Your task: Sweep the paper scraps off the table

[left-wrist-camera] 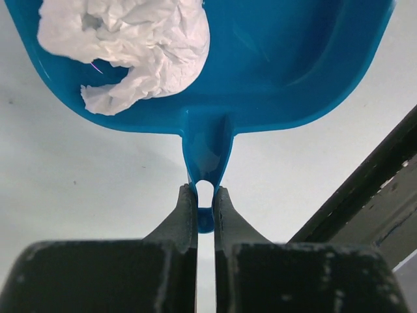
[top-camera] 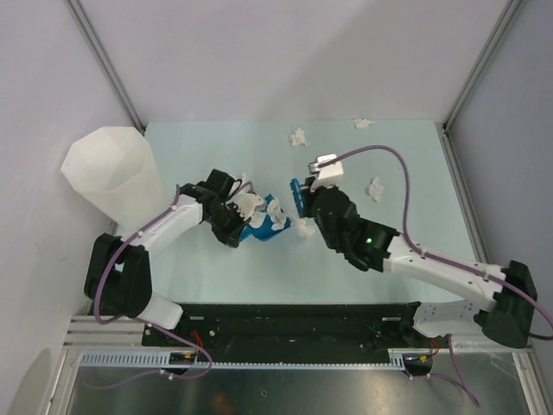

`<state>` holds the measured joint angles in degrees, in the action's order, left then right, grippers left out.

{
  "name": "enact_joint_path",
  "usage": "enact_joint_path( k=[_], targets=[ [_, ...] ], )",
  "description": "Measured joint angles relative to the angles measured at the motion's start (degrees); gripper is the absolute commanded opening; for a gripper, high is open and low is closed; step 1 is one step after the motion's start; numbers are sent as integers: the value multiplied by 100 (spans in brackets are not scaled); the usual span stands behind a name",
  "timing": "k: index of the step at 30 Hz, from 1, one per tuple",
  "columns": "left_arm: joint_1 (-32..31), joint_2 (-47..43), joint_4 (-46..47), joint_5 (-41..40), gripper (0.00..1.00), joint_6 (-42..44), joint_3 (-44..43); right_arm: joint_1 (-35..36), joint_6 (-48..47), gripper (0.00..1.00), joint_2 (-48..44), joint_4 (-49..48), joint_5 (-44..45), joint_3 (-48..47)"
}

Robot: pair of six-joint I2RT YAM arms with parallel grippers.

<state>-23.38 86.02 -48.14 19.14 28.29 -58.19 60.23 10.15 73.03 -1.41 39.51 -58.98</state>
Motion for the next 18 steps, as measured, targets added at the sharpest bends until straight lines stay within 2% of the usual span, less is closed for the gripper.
enact_joint_path(
  k=[6,13,18],
  targets=[
    [94,-411,4,107,0,-251,-195,-177,28,0,-673,446,595,-94],
    [286,-496,-4,175,0,-540,-369,-470,299,0,-785,1091,656,-94],
    [479,-903,-35,-44,0,-656,-623,-612,503,0,-758,1432,621,-68]
  ],
)
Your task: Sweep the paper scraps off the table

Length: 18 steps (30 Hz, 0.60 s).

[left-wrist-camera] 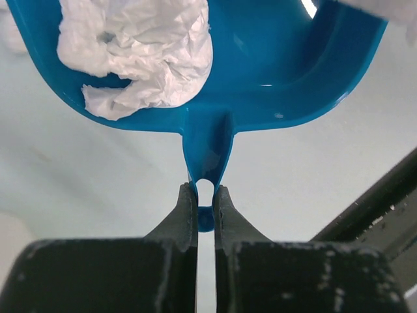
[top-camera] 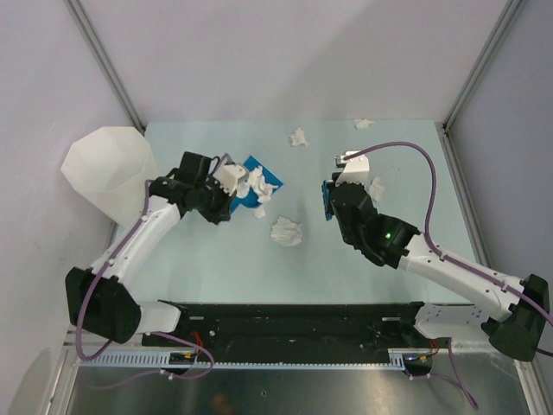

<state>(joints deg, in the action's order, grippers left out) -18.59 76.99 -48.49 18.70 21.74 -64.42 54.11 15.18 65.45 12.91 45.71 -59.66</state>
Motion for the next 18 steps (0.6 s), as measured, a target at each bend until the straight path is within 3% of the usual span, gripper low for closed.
enact_joint_path(
  k=[8,18],
  targets=[
    [400,-391,-52,-396,0,-83,-822,-9,157,0,267,236,-212,118],
    [890,-389,-289,-131,0,-400,-1478,-11,358,0,487,476,-498,170]
  ],
)
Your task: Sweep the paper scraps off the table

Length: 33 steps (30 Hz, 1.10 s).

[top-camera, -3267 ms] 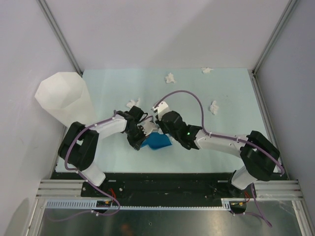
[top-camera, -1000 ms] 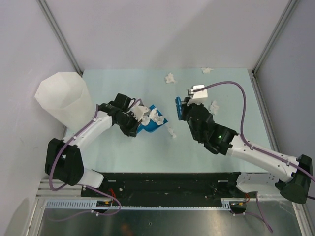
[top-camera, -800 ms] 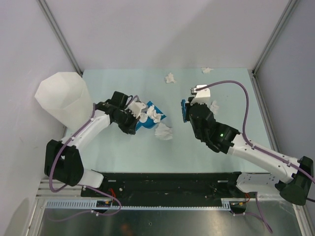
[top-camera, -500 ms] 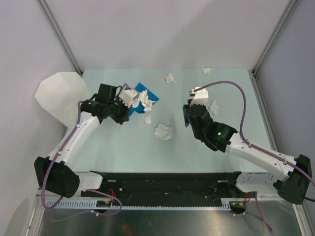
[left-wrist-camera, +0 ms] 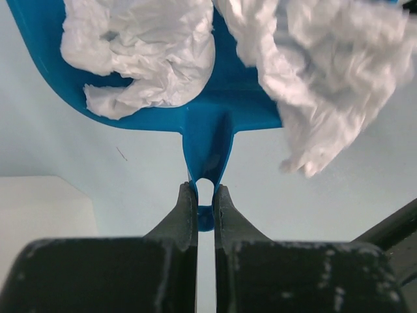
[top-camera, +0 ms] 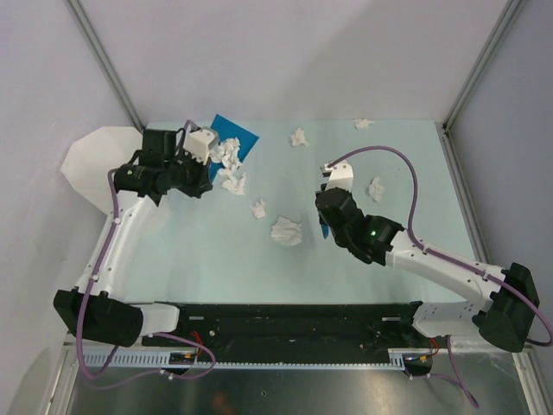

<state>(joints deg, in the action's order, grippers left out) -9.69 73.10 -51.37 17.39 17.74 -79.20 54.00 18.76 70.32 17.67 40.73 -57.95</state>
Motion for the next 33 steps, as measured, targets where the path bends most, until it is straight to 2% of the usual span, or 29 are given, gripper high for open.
enact_joint_path(
  k=[17,26,33],
  targets=[
    [990,269,-586,728,0,-601,-1329,125,203,0,107,184,-474,92],
    [1558,280,-846,426,0,-671,-2059,140,72,0,173,184,-782,282],
    [2361,472,-1241,195,0,-509,-2785,140,-138,0,267,138,-1137,291]
  ],
)
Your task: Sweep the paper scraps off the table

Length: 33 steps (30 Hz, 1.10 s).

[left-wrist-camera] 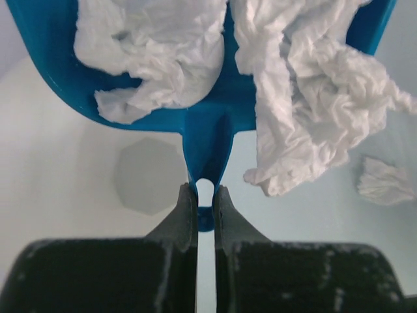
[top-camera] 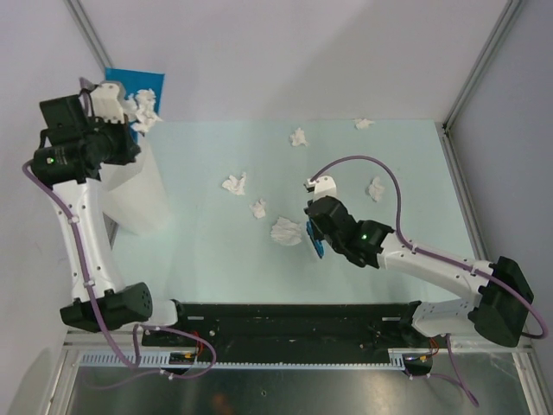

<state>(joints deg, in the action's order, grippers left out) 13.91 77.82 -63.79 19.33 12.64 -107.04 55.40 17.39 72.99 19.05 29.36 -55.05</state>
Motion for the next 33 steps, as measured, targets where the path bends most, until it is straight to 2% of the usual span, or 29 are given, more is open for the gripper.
enact_joint_path(
  k=[3,7,15,20,23,28,30,33],
  targets=[
    [439,238,-173,-232,0,195,-378,2,-61,0,17,-13,-131,7],
    [798,321,-328,-925,0,595,-509,22,-116,0,20,-28,-247,63],
    [861,96,-444,-3010,0,1812,-350,181,-260,0,-4,-122,-424,212],
    [807,-205,-256,-4684,0,2920,254,203,-358,0,-122,-227,-579,223],
    [566,-354,94,-5532,0,3550,841,219,-417,0,-236,-337,-684,227],
    [52,-769,1261,-6699,0,4962,2127,219,-505,0,-439,-461,-741,232],
    [2,-925,1965,-7060,0,5598,2570,219,-546,0,-525,-487,-748,234],
    [-15,-1307,3545,-7420,0,6865,3438,219,-579,0,-619,-535,-767,234]
  ],
)
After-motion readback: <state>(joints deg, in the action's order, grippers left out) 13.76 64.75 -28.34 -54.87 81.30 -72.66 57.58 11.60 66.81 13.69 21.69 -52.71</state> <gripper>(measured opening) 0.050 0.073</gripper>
